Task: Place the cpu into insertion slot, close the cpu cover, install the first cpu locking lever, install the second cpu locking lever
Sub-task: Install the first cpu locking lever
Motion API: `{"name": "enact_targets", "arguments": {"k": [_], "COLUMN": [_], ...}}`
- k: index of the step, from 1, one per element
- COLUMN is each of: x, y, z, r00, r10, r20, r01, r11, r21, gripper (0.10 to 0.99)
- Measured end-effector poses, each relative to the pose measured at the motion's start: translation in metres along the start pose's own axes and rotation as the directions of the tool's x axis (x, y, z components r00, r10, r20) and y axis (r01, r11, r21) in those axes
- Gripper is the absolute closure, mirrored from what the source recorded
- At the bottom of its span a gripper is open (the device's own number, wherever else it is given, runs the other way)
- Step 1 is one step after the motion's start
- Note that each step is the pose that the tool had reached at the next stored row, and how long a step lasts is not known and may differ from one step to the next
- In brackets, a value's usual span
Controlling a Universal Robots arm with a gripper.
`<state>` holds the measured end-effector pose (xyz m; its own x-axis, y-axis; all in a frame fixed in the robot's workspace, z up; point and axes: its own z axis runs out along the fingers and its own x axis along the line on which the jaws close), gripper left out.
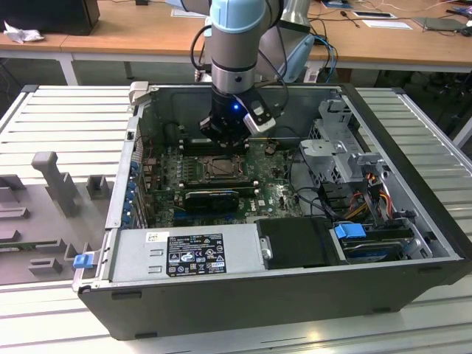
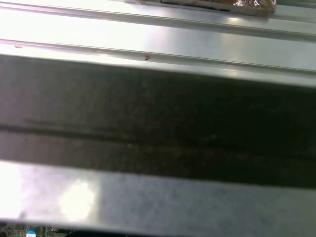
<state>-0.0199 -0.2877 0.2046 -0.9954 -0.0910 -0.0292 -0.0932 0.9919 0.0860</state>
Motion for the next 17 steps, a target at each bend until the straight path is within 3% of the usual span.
{"name": "enact_targets", "arguments": {"k": [10,12,14,17], "x": [-0.0001,-0.0003,-0.0005,-0.0006], "y": [-0.0003,0.0,0.0006,0.0006], "z": [0.0033,0.0009,-0.0076,-0.009], "r00": [1.0,1.0,1.0,1.0], "r10": [0.0,0.0,0.0,0.0], "r20": [-0.0002,0.0002,0.0,0.0001], "r01": [0.0,0.0,0.0,0.0], "r11": [1.0,1.0,1.0,1.0], "r21": [0.002,0.001,0.001,0.001], "gripper": [0.98,0.98,0.98,0.98]}}
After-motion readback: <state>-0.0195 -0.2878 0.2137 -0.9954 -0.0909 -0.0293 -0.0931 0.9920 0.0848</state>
